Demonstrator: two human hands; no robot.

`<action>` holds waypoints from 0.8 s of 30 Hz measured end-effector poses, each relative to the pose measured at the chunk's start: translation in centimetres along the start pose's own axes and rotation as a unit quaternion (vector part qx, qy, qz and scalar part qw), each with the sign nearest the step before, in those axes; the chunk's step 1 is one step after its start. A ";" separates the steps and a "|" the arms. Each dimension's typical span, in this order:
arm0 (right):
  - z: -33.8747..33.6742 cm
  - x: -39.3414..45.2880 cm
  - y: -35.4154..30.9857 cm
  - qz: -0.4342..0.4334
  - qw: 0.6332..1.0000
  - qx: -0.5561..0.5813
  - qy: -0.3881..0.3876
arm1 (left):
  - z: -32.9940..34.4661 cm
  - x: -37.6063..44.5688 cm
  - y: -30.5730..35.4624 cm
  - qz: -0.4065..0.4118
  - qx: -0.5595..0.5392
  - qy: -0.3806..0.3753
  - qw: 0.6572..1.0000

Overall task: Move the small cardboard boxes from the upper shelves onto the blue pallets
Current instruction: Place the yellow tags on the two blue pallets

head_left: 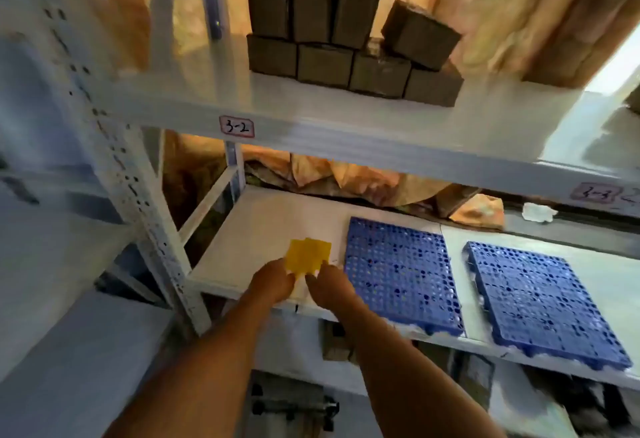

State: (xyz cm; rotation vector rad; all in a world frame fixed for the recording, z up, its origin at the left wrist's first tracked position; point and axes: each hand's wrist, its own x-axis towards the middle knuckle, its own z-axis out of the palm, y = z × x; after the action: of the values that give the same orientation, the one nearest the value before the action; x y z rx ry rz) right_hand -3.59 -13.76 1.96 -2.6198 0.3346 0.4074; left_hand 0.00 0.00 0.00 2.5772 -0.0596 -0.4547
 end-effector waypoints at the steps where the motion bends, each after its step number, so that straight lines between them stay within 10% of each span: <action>1: 0.5 0.9 -0.2 0.005 1.000 -0.016 -0.009 | 0.6 0.5 0.0 -0.006 0.010 0.001 1.000; 12: 5.6 7.3 0.6 0.119 0.991 0.063 -0.023 | 6.5 3.8 0.5 -0.098 0.011 0.029 0.995; 24: -0.5 8.1 2.5 -0.015 0.968 0.233 0.089 | 2.6 4.9 2.6 -0.089 -0.274 0.191 0.938</action>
State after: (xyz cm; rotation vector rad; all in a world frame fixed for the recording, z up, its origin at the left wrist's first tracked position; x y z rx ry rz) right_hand 3.29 -17.44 -1.42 -2.1974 0.3940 0.0667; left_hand 3.93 -4.11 -2.32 2.0757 0.3861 -0.0121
